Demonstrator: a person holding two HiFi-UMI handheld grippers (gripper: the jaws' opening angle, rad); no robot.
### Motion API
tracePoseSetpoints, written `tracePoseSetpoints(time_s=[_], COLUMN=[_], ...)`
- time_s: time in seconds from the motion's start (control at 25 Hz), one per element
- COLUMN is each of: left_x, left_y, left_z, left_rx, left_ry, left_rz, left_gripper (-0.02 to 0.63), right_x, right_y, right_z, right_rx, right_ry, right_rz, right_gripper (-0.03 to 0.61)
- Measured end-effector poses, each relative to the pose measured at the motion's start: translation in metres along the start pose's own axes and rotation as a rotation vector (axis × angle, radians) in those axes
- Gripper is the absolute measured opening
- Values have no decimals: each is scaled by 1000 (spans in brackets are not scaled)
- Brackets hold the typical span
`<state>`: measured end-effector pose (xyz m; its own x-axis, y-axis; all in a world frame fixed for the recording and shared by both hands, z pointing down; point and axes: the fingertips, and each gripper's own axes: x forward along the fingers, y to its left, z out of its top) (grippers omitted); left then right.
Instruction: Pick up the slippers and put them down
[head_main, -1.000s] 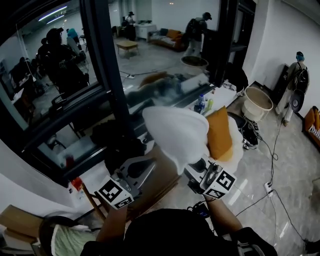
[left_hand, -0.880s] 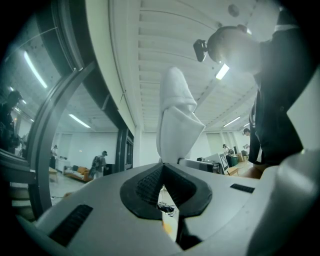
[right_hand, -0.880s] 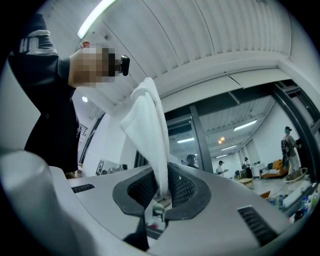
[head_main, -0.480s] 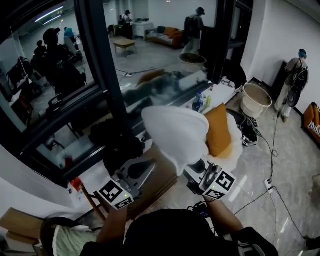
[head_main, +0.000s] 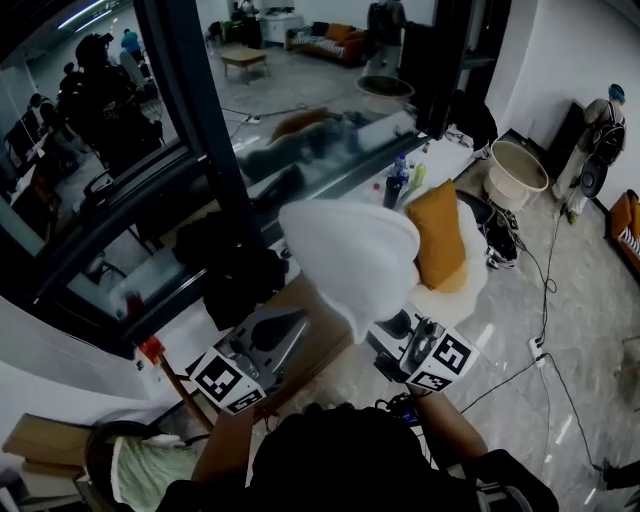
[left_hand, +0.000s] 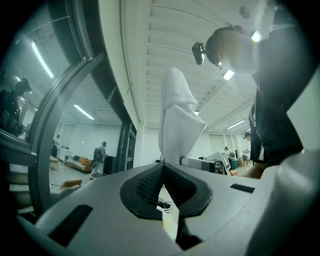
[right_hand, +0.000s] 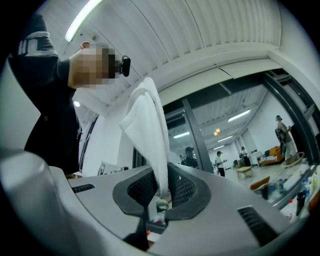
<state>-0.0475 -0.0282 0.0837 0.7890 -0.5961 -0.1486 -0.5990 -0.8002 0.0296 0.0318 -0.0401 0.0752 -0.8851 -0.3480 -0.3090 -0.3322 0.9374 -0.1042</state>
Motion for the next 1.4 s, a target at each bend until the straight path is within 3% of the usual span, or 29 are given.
tracePoseSetpoints(time_s=[0.28,0.48,1.0,1.4], left_x=[-1,2,-18,-30], left_y=[14,27,27,11], left_z=[-40,-83,-250,-355], left_rx=[-78,-210,-479,-619], left_ry=[70,88,283,315], left_rz=[23,39,77,119], left_gripper=[11,11,11,11], right_x=[-2,-7,-62,-117], right_y=[-22,-53,-107,-102], right_z=[-49,-100,-293,-417], right_rx=[171,300,710,1045], right_ry=[27,54,218,261], right_rz=[-49,-93,-268,-375], right_gripper=[57,57,57,57])
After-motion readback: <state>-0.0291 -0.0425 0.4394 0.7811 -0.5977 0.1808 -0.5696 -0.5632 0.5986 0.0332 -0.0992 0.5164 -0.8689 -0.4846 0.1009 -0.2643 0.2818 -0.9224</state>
